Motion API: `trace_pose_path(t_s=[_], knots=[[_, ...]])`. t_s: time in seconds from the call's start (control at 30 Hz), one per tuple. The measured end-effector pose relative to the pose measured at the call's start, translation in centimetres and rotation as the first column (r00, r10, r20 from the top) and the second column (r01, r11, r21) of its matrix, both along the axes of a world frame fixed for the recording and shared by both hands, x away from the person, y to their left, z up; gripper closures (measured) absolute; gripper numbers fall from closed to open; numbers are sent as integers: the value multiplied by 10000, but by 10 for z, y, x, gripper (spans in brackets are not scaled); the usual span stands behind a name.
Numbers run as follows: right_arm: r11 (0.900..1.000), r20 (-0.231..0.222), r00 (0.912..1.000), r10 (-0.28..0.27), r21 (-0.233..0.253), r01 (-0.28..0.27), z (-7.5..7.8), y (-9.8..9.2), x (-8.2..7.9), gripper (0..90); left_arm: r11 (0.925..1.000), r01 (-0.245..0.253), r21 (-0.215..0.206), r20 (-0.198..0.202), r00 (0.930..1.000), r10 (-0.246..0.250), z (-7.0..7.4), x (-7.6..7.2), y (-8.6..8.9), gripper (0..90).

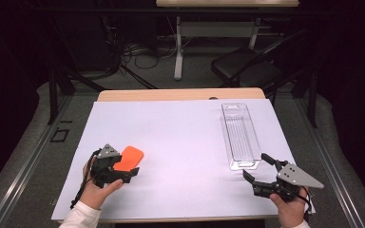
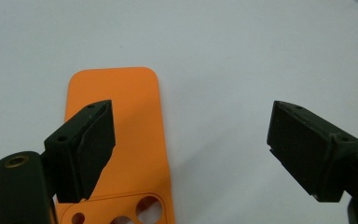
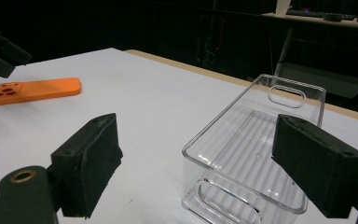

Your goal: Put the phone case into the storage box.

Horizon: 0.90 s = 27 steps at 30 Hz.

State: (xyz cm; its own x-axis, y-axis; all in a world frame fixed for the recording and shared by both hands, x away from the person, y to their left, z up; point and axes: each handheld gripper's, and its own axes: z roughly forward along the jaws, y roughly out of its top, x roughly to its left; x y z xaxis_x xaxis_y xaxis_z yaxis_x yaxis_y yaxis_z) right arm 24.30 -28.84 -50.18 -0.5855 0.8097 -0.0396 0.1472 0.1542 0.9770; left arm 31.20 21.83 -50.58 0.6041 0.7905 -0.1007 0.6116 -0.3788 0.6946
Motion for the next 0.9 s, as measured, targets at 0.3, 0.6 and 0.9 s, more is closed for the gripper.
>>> trace_pose_path(t_s=[0.3,0.6,0.9], knots=[[10000,41,10000,6,-18,-5,0,0,1,143,9960,-674,-578,-467,9968,648,-1,7,1,4],[10000,54,10000,23,-45,-23,-1,0,1,143,9969,-766,-201,-321,9966,760,-4,11,4,4],[10000,45,10000,25,-80,-25,-1,1,1,143,9971,-677,339,-352,9970,689,-5,21,6,4]])
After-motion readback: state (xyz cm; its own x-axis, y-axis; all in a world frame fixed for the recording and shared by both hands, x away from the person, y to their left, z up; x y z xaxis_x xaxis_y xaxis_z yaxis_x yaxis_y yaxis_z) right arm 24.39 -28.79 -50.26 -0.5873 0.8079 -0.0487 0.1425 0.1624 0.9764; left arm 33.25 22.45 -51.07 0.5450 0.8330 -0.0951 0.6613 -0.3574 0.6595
